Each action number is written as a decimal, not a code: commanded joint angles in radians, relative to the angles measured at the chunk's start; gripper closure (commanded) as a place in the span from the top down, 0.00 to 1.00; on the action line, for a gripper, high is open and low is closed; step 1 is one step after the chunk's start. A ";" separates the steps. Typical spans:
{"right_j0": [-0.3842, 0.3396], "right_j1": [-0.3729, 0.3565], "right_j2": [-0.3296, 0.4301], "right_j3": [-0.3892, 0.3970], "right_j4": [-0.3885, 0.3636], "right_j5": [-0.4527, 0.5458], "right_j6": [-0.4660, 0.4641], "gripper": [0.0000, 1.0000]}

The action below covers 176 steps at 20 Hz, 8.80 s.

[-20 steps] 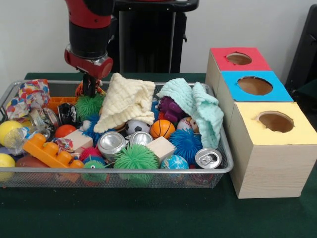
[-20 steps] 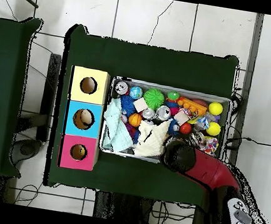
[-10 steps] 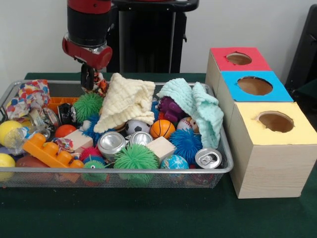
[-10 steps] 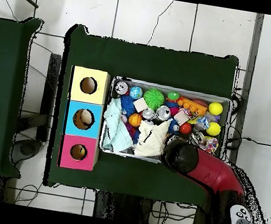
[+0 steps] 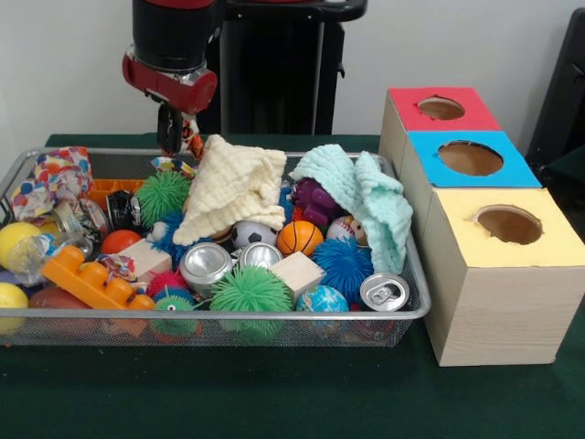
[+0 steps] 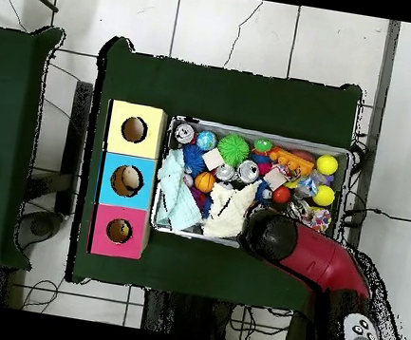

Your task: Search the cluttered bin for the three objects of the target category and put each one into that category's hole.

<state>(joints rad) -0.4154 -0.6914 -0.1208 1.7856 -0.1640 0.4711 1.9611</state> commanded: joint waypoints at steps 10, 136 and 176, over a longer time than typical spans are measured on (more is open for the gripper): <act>0.211 -0.088 -0.064 0.103 0.163 0.172 0.278 0.00; 0.793 0.008 -0.306 0.346 0.776 0.087 0.826 0.00; 0.862 0.078 -0.385 0.247 0.855 0.237 0.937 0.00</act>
<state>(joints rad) 0.4759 -0.6207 -0.5096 2.0845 0.6999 0.5733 2.6049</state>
